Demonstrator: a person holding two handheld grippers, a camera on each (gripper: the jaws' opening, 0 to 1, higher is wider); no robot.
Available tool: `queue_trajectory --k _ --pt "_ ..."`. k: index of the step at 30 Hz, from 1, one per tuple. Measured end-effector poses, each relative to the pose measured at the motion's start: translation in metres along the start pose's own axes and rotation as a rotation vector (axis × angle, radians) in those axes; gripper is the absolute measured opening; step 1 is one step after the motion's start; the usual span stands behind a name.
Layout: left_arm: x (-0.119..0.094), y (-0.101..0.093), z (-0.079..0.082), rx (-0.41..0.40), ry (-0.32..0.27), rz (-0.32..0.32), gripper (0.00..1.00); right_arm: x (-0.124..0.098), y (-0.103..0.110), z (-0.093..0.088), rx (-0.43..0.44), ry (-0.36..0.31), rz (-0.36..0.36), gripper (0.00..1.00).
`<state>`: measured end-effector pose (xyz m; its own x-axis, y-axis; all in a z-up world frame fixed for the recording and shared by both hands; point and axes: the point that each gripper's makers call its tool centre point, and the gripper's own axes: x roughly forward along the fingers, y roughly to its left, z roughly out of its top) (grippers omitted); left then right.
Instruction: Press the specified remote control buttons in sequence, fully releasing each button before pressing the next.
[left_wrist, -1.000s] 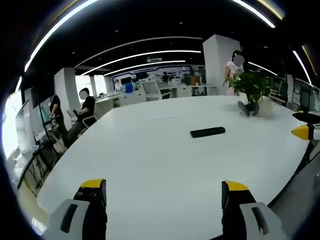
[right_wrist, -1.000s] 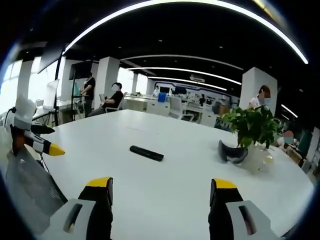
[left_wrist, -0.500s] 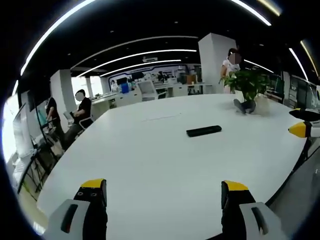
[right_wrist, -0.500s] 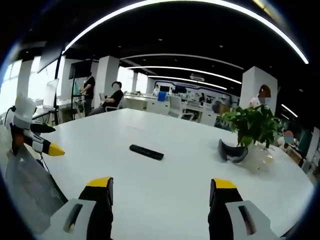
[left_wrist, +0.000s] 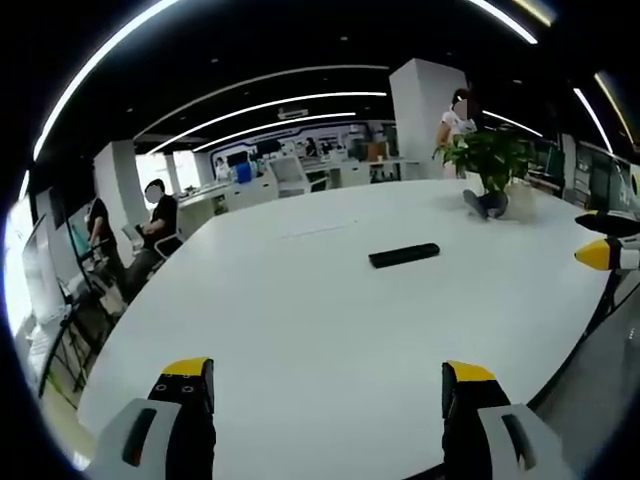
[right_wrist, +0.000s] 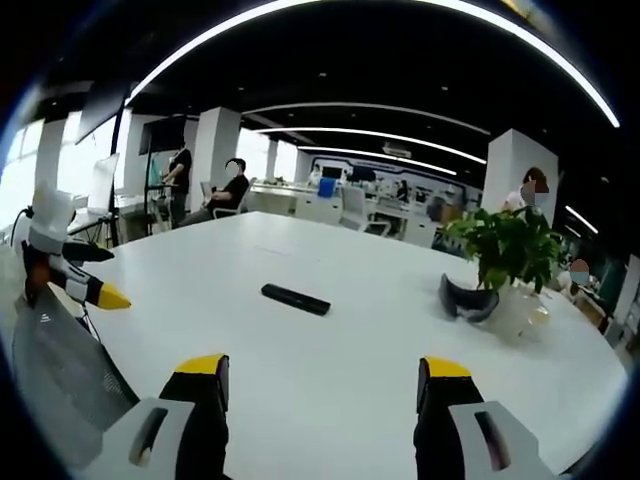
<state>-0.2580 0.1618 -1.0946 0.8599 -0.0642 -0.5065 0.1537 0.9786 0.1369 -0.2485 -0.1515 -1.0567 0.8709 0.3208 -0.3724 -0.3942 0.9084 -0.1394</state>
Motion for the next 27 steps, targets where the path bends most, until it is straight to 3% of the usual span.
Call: queue_trajectory --k 16,23,27 --pt "0.002 0.004 0.024 0.07 -0.026 -0.018 0.98 0.002 0.004 -0.005 -0.009 0.03 0.02 0.7" --pt "0.003 0.003 0.04 0.112 -0.043 -0.046 0.98 0.002 0.012 -0.008 0.006 0.053 0.063 0.55" --pt "0.008 0.001 0.05 0.14 -0.039 -0.082 0.98 0.001 0.018 -0.013 0.019 0.084 0.101 0.34"
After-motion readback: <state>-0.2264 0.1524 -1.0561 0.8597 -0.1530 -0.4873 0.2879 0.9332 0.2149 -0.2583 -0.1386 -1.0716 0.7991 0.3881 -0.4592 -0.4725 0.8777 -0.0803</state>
